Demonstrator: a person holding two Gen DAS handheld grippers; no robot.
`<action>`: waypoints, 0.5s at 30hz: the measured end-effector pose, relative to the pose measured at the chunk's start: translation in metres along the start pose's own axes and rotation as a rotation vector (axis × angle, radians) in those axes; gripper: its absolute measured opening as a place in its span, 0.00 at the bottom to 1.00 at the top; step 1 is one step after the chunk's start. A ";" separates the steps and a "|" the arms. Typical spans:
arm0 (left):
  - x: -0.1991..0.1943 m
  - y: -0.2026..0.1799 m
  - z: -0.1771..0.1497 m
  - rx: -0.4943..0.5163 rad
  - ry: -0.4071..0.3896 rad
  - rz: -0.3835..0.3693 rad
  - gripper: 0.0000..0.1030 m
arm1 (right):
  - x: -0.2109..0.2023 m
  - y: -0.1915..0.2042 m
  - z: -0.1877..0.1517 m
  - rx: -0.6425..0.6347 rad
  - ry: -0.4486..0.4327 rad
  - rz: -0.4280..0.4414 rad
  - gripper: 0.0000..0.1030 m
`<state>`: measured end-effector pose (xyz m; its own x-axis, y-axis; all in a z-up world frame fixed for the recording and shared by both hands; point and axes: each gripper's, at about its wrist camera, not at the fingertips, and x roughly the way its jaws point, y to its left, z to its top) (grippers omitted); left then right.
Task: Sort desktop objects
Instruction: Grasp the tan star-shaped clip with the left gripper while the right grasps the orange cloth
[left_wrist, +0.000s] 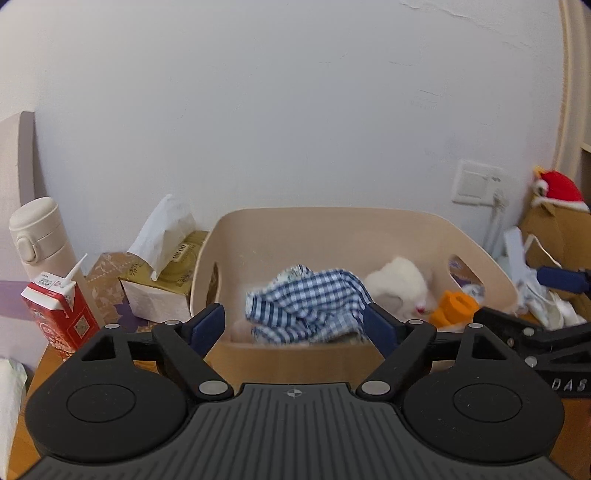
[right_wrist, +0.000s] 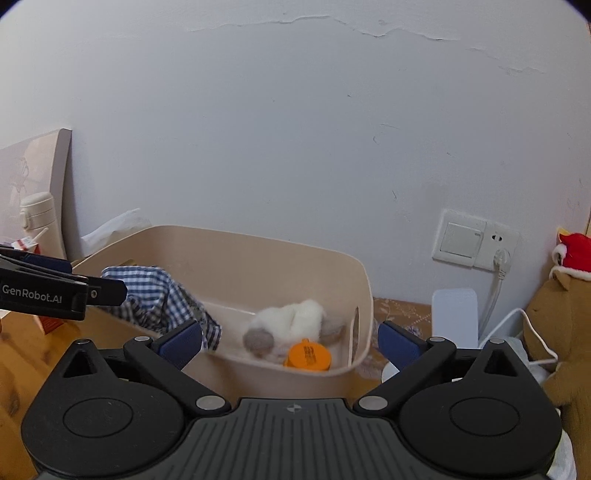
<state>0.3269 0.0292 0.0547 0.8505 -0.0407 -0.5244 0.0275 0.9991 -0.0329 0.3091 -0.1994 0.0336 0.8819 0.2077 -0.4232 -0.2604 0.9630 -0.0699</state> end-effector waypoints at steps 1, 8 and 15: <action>-0.004 0.000 -0.002 0.003 0.006 -0.014 0.81 | -0.005 -0.001 -0.002 0.002 -0.004 0.003 1.00; -0.044 0.002 -0.021 0.002 0.042 -0.052 0.82 | -0.044 -0.017 -0.029 0.070 0.000 0.035 1.00; -0.069 0.013 -0.055 -0.043 0.084 -0.071 0.82 | -0.066 -0.032 -0.064 0.117 0.048 0.044 1.00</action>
<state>0.2395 0.0442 0.0443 0.8000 -0.1141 -0.5891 0.0623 0.9922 -0.1076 0.2337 -0.2553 0.0060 0.8501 0.2443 -0.4665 -0.2483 0.9672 0.0540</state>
